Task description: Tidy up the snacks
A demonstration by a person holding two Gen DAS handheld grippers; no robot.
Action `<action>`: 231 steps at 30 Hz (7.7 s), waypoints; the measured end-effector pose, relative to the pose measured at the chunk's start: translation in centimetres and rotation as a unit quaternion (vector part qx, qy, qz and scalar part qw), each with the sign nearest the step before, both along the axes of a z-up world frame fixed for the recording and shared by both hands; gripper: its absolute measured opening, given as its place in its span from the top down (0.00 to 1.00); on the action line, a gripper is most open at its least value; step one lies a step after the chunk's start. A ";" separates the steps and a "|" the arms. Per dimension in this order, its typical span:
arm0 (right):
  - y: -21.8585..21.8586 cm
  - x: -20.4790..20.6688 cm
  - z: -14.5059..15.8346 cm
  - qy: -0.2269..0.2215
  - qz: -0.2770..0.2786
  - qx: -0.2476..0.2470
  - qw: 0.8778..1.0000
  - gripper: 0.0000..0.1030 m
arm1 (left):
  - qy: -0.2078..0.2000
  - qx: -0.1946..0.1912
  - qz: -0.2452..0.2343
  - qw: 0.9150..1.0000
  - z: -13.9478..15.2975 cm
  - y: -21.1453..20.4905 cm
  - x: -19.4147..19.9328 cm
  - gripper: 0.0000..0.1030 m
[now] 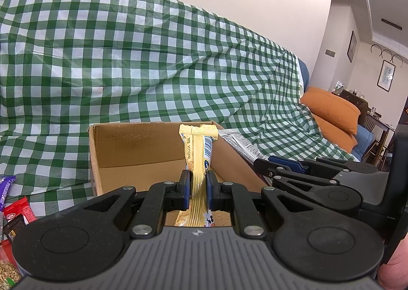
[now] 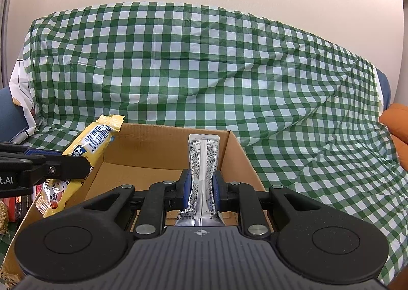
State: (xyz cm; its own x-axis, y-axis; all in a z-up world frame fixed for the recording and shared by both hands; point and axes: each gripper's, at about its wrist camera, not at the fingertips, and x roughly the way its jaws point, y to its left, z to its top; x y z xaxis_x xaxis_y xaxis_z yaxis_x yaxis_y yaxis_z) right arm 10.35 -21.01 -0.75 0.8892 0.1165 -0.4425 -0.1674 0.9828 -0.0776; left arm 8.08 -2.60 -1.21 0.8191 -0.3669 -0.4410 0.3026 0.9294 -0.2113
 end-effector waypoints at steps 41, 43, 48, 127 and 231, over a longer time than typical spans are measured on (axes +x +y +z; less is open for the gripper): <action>4.9 -1.5 0.8 0.020 0.047 0.057 0.997 0.59 | 0.035 0.050 0.103 0.993 4.5 14.3 1.8 0.80; 5.6 -1.9 0.8 0.015 0.062 0.055 0.996 0.61 | 0.041 0.032 0.136 0.989 4.2 16.8 2.2 0.80; 7.4 -3.0 1.0 0.002 0.091 0.037 0.995 0.68 | 0.083 -0.032 0.219 0.972 0.6 22.1 1.8 0.80; 22.8 -8.1 -7.3 0.180 0.254 -0.050 0.949 0.60 | 0.225 -0.074 0.282 0.930 -2.3 28.3 -1.7 0.62; -0.1 -1.7 0.9 0.018 0.028 -0.032 0.999 0.60 | -0.008 0.036 0.113 0.993 1.3 8.9 -0.4 0.61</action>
